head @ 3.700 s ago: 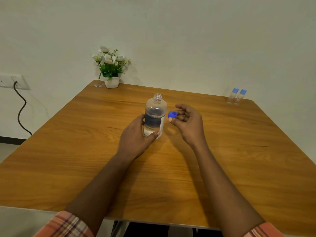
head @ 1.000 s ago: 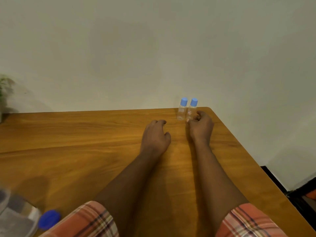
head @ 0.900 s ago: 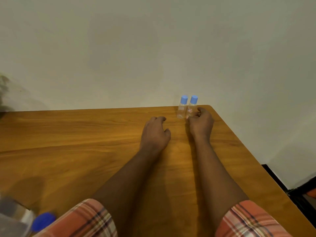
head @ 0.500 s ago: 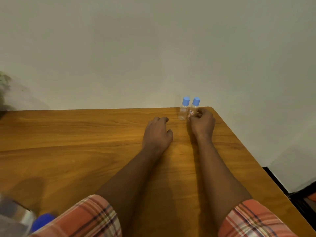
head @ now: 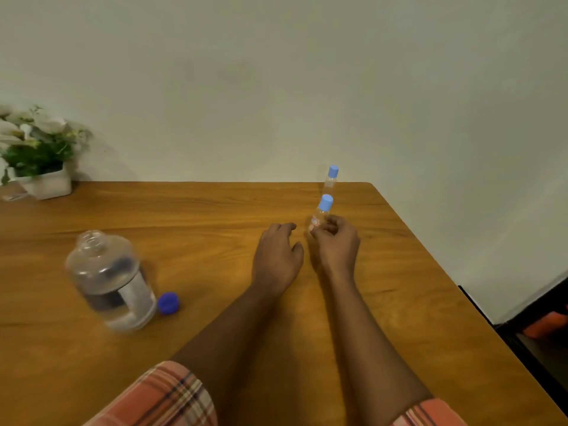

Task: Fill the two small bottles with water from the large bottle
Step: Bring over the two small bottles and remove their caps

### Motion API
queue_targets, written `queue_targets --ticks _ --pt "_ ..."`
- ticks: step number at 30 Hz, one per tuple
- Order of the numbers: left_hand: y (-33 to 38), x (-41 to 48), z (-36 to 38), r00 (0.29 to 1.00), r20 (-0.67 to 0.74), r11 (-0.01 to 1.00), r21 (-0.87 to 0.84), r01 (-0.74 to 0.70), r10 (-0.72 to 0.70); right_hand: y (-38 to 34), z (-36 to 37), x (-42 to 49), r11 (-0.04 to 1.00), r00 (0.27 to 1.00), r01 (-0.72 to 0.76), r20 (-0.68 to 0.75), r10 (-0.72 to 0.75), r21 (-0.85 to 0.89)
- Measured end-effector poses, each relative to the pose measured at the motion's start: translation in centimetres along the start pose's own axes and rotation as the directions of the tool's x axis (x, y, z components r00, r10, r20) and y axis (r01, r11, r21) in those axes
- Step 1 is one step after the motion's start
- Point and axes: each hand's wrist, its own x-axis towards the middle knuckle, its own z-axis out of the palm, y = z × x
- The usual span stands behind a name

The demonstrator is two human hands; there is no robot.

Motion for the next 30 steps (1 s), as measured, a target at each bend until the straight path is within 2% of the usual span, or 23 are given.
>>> queue_targets --ticks 6,12,17,25,30 --pt "-1.5 -7.0 -5.2 0.995 -0.069 0.99 -0.123 0.064 -0.073 -1.3 0.4 -9.7 1.0 0.998 0.02 0.058 -0.02 0.006" --pt "-4.6 -11.2 -10.8 0.999 0.006 0.992 -0.116 0.046 -0.045 -2.7 1.0 -15.8 0.998 0.983 0.063 0.172 -0.064 0.015" --pt "-5.8 -13.0 -13.5 0.997 0.077 0.996 -0.087 -0.013 0.02 -3.3 0.8 -18.1 0.993 0.953 0.11 0.281 -0.114 0.029" --pt "-5.8 -13.3 -13.9 0.992 0.086 0.99 -0.115 -0.078 0.088 -3.5 0.4 -19.0 0.986 0.916 0.106 0.374 -0.146 0.126" --pt "-5.7 -13.5 -14.0 0.995 0.059 0.989 -0.132 -0.068 0.077 -3.8 0.1 -19.2 0.975 0.893 0.089 0.418 -0.168 0.202"
